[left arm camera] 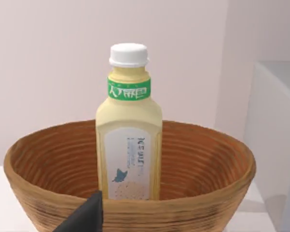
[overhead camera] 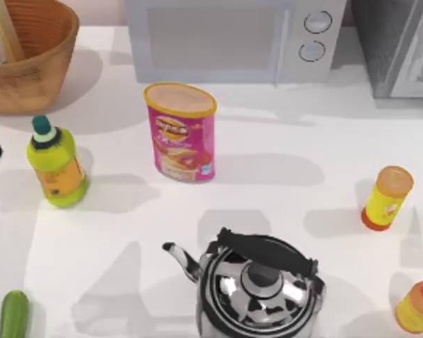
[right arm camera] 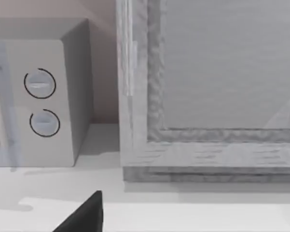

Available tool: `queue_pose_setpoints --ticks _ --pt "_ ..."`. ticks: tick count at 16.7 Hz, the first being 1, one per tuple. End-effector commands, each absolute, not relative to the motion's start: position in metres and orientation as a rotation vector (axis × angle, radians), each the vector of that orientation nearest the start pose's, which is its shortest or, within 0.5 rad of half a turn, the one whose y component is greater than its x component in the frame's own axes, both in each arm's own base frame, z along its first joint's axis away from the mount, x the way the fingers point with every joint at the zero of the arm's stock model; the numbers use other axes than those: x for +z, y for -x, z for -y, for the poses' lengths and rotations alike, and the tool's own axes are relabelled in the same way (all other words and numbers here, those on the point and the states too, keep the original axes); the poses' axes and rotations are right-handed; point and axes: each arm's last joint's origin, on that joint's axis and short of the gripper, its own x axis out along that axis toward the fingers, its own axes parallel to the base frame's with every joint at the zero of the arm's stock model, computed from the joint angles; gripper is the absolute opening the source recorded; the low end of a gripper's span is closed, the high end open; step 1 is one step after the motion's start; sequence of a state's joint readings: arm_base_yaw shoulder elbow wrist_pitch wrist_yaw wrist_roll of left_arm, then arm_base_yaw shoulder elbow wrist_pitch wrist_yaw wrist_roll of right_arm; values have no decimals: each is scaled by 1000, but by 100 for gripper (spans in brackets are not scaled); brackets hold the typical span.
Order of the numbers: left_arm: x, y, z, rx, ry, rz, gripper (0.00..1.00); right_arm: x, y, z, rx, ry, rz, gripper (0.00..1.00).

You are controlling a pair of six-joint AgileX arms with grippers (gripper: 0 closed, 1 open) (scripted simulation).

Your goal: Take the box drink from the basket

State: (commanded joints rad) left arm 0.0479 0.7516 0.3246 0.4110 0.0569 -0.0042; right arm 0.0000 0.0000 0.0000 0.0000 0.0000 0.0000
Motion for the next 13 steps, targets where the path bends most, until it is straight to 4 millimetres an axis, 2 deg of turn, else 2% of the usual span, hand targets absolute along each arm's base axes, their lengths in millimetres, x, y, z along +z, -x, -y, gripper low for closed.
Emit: queue_pose_setpoints --ticks 3,6,10,13 --pt "245 -227 -13 -7 13 8 100 160 -106 1 0 0 0 100" --pt "240 -280 -21 -8 10 22 100 160 -106 1 0 0 0 100" --pt "207 -343 -33 -8 6 22 100 160 -106 1 0 0 0 100" --pt "172 -376 -42 -7 5 13 100 160 -106 1 0 0 0 100"
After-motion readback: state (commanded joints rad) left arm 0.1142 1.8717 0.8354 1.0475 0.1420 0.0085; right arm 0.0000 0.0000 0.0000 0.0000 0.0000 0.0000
